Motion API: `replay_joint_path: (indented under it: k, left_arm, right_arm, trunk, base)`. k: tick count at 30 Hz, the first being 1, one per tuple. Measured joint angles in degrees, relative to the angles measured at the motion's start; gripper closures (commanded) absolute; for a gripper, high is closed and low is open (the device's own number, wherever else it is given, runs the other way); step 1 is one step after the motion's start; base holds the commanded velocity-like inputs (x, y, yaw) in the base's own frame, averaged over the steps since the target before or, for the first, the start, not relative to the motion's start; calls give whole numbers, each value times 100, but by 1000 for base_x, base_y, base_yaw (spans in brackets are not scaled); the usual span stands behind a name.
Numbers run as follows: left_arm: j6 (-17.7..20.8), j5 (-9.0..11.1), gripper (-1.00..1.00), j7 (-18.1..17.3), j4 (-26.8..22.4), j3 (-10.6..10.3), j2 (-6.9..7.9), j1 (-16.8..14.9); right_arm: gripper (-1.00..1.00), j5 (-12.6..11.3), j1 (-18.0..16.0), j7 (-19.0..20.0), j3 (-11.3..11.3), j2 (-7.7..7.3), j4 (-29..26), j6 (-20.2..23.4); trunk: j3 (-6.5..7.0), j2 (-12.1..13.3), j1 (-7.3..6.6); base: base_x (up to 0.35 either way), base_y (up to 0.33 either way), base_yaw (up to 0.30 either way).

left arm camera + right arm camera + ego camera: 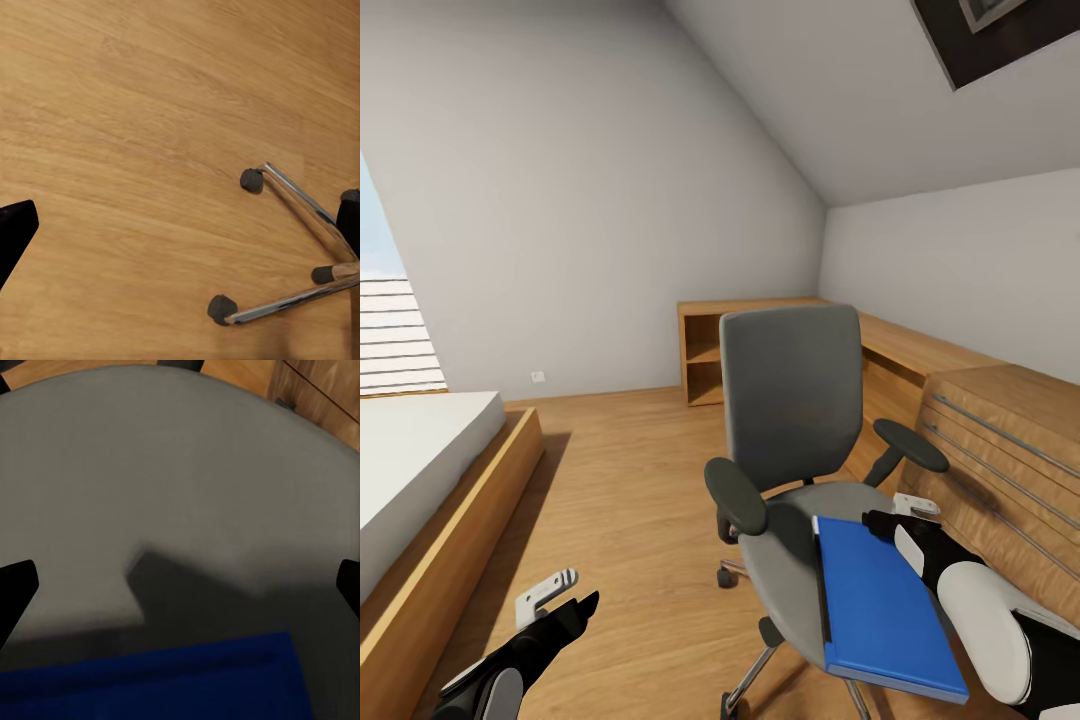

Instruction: In the bedroom, organize the workspace by keeping the computer under the desk, ensuring the monitor is on the desk, placing the keyboard on the desk next to the monitor, placing the mouse on the desk next to the keyboard, moving the folder from the swivel chair onto the desk next to the mouse, stacking the notebook on top of the folder with the pen on top of the notebook, and positioning the swivel chair next to the desk.

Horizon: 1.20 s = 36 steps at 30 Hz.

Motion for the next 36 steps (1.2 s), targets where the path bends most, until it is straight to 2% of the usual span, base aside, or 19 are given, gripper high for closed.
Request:
replay_joint_path:
  k: [10,29,36]
  left_arm:
    - [0,0,-100,0,0,0,0,0]
    - [-7,-8,-100,1,0,-7,0,0]
    - [-16,-15,-100,0,79,-15,0,0]
  right_arm:
    - [-100,0,0,8,-5,0,-5,-6]
    - [-100,-4,0,19,2,0,-17,-26]
    - [-100,-19,16,36,-14,12,-452,-2]
  trunk:
    - [10,0,0]
    - [172,0,0]
    - [235,0,0]
  base:
    - [0,0,0]
    - [0,0,0]
    - [0,0,0]
